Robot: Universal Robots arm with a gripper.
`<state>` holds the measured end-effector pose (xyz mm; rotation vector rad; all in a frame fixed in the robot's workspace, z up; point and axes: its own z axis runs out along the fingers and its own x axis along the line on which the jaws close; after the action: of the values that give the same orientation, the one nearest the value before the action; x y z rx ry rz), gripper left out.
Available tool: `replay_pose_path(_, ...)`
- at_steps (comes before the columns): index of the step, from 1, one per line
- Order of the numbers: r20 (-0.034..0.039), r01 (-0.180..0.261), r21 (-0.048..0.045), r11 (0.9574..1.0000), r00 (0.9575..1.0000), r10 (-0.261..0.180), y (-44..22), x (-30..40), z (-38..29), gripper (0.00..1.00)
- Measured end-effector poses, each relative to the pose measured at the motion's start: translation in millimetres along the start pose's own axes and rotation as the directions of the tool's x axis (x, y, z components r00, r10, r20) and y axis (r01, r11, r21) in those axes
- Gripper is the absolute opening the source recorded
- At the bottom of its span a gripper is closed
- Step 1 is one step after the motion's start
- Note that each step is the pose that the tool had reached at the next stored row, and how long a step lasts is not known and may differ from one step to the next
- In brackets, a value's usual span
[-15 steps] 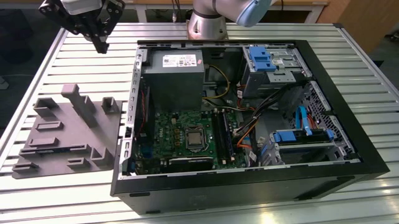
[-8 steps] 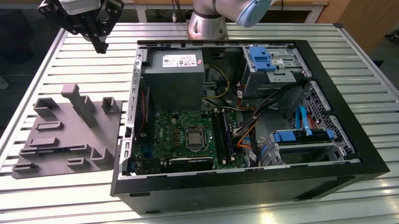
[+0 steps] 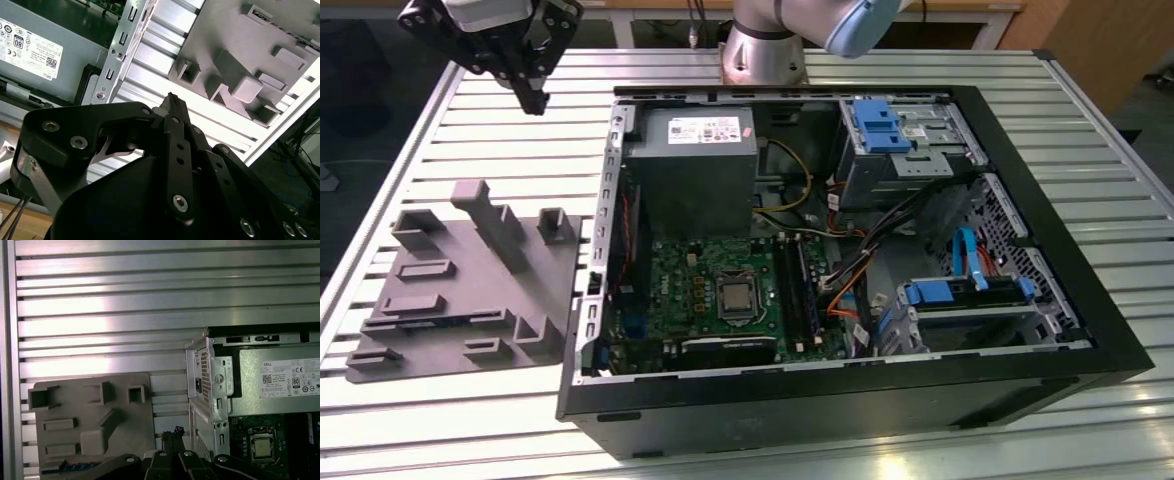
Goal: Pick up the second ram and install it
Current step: 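Reach for the second ram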
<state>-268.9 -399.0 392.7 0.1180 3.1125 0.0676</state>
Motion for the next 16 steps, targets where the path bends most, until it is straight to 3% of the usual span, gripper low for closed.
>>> replay_pose_path(16, -0.0001, 0.0, 0.0, 1.0, 1.0, 0.0, -0.5, 6.1, -0.1, 0.11)
